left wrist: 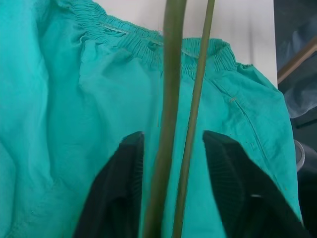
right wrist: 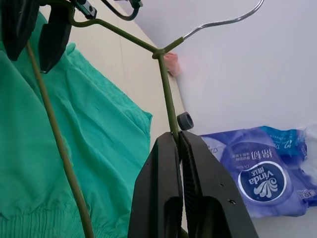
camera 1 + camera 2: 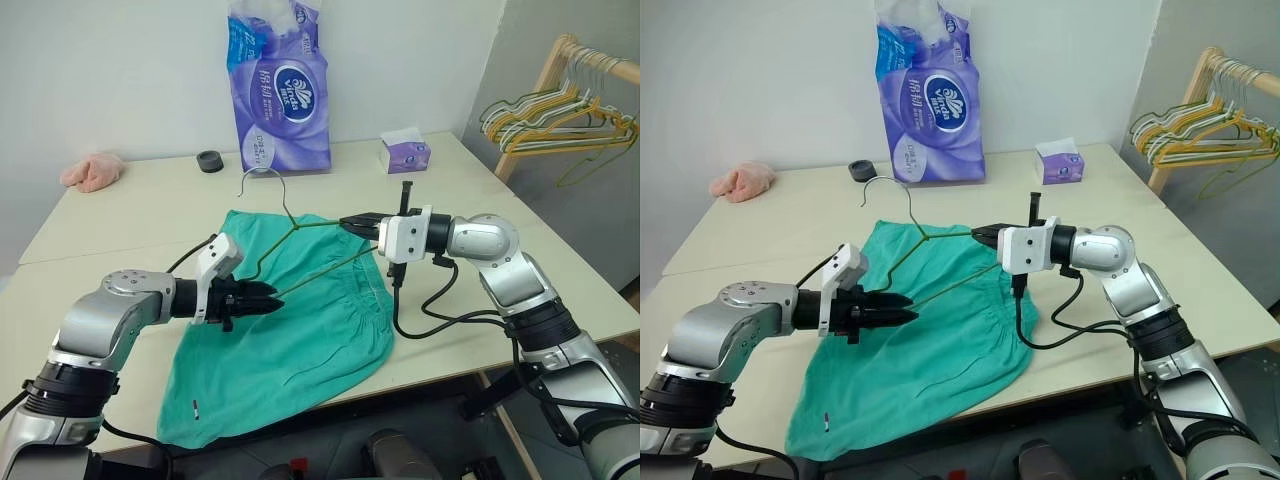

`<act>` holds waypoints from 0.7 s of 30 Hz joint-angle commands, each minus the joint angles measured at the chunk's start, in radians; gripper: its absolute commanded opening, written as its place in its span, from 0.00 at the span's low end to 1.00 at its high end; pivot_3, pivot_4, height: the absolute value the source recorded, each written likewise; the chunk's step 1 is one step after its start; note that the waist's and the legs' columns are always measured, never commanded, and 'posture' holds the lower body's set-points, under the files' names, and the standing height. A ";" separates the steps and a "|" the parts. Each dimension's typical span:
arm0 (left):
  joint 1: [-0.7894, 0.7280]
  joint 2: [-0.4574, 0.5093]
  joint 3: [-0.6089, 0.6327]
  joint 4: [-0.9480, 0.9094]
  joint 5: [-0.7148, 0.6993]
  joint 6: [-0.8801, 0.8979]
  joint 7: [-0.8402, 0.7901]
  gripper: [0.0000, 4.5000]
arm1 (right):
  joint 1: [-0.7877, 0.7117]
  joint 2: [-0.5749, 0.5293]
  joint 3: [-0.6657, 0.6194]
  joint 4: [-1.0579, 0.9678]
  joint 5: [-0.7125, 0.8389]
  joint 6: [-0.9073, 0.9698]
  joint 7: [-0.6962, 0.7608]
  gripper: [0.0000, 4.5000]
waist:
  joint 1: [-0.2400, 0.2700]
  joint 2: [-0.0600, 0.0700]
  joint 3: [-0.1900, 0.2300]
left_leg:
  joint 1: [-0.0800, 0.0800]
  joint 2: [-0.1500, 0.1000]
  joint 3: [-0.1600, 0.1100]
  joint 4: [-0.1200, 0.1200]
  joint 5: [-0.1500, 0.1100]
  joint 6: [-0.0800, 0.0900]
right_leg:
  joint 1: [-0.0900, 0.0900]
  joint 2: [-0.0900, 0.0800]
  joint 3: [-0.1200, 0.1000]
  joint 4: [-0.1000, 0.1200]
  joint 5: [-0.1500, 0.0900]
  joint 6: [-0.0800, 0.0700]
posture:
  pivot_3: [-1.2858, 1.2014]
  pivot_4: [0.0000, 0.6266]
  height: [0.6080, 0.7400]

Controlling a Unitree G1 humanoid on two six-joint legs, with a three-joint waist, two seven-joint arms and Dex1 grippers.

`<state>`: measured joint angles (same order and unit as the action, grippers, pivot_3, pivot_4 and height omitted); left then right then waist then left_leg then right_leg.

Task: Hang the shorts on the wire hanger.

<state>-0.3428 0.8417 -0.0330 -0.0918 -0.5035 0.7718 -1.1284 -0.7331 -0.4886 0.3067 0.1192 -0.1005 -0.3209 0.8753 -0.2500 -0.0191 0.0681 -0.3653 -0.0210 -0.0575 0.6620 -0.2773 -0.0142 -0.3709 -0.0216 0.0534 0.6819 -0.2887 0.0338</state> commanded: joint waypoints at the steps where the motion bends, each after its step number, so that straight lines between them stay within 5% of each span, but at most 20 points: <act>1: 0.001 0.002 0.011 -0.042 -0.007 -0.019 -0.004 0.14 | -0.027 0.003 -0.023 -0.048 0.016 -0.029 -0.005 0.00 | 0.000 0.000 0.000 | 0.000 0.000 0.000 0.000 0.000 0.000 | 0.000 0.000 0.000 0.000 0.000 0.000 | 0.42 0.04 1.00; 3: 0.006 0.001 0.012 -0.042 -0.006 -0.023 -0.004 0.02 | -0.025 -0.004 -0.018 -0.047 0.010 -0.038 0.001 0.00 | 0.001 0.000 0.000 | 0.000 0.000 0.000 0.000 0.000 0.000 | 0.000 0.000 0.000 0.000 0.000 0.000 | 0.42 0.04 1.00; 6: 0.011 -0.002 0.017 -0.043 -0.006 -0.022 0.002 0.00 | -0.021 -0.018 -0.011 -0.045 0.001 -0.063 0.014 0.00 | 0.001 0.000 0.000 | 0.000 0.000 -0.001 0.000 0.000 0.000 | 0.000 0.000 -0.001 0.000 0.000 0.000 | 0.42 0.04 1.00; 10: 0.016 0.000 0.016 -0.048 -0.004 -0.025 0.009 0.00 | 0.009 -0.056 -0.011 -0.086 0.058 -0.020 0.095 0.22 | 0.001 0.000 0.000 | 0.000 0.000 -0.001 0.000 0.000 0.000 | 0.000 0.000 -0.001 0.000 0.000 0.000 | 0.42 0.04 1.00; 20: 0.026 0.085 -0.032 -0.092 0.083 -0.111 -0.038 0.00 | 0.003 -0.209 -0.069 -0.164 0.160 0.400 0.234 0.97 | 0.004 0.001 0.000 | 0.000 0.000 -0.005 0.000 0.000 0.000 | 0.002 -0.001 -0.006 -0.001 0.000 0.000 | 0.41 0.04 1.00; 21: 0.026 0.093 -0.039 -0.096 0.092 -0.123 -0.045 0.00 | 0.003 -0.211 -0.063 -0.173 0.159 0.422 0.241 0.97 | 0.004 0.001 0.001 | 0.000 0.000 -0.005 0.000 0.000 0.000 | 0.002 -0.001 -0.006 -0.001 0.000 -0.001 | 0.41 0.04 1.00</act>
<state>-0.3108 0.9161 -0.0649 -0.1548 -0.4307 0.6868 -1.1523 -0.7015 -0.7001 0.2523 -0.0041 0.0385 0.0496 1.0944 -0.2464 -0.0182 0.0686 -0.3656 -0.0211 -0.0630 0.6616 -0.2773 -0.0142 -0.3693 -0.0224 0.0470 0.6812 -0.2894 0.0327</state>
